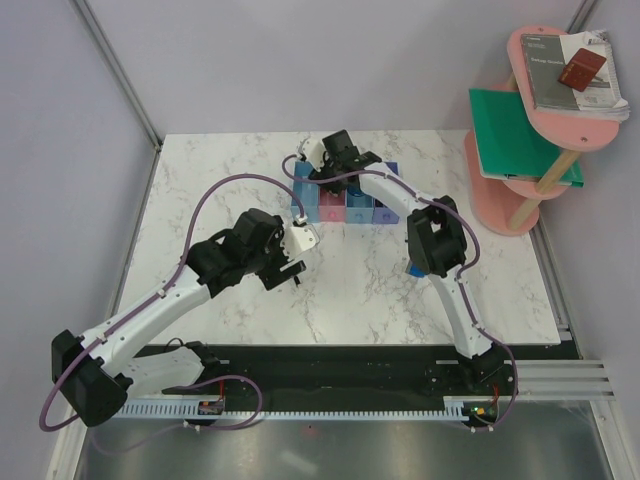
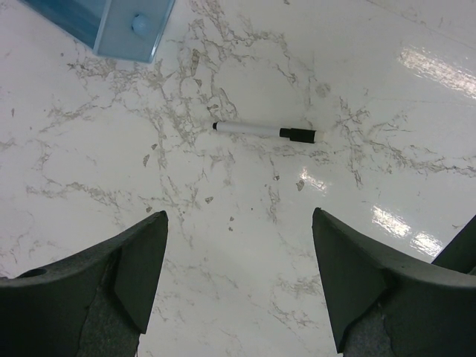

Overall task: Sort the stationery into containers
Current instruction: Place the stationery in the storage box, then pick up the stationery from the center of the board.

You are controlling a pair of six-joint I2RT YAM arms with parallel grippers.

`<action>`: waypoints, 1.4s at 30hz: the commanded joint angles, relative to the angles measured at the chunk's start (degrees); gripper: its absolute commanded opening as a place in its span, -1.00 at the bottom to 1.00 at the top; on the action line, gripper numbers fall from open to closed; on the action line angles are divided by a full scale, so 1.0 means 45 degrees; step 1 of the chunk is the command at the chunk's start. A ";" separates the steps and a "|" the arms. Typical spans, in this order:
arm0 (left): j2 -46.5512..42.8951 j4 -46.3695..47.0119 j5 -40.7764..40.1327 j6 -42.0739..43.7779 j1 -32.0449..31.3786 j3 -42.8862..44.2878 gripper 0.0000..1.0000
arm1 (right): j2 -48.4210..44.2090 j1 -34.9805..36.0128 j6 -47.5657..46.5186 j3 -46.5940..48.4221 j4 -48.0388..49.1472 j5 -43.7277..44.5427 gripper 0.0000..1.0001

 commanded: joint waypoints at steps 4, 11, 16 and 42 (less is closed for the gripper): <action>-0.0295 0.0005 0.0293 -0.0418 0.0072 0.0501 0.69 | -0.4014 -0.0136 0.1073 -0.2010 0.0353 -0.0020 0.30; 0.0192 -0.0092 -0.1034 0.0322 0.0072 0.1125 0.69 | -0.8482 -0.1206 0.2205 -0.4960 -0.0426 -0.1753 0.68; 0.0738 -0.0151 -0.0665 0.1007 0.0052 0.2180 0.69 | -1.1197 -0.2538 0.0652 -0.9051 -0.1988 -0.3967 0.78; 0.3201 0.0044 0.0956 0.0422 0.0013 0.4018 0.69 | -1.2751 -0.4804 -0.2540 -1.6468 -0.0879 -0.4745 0.93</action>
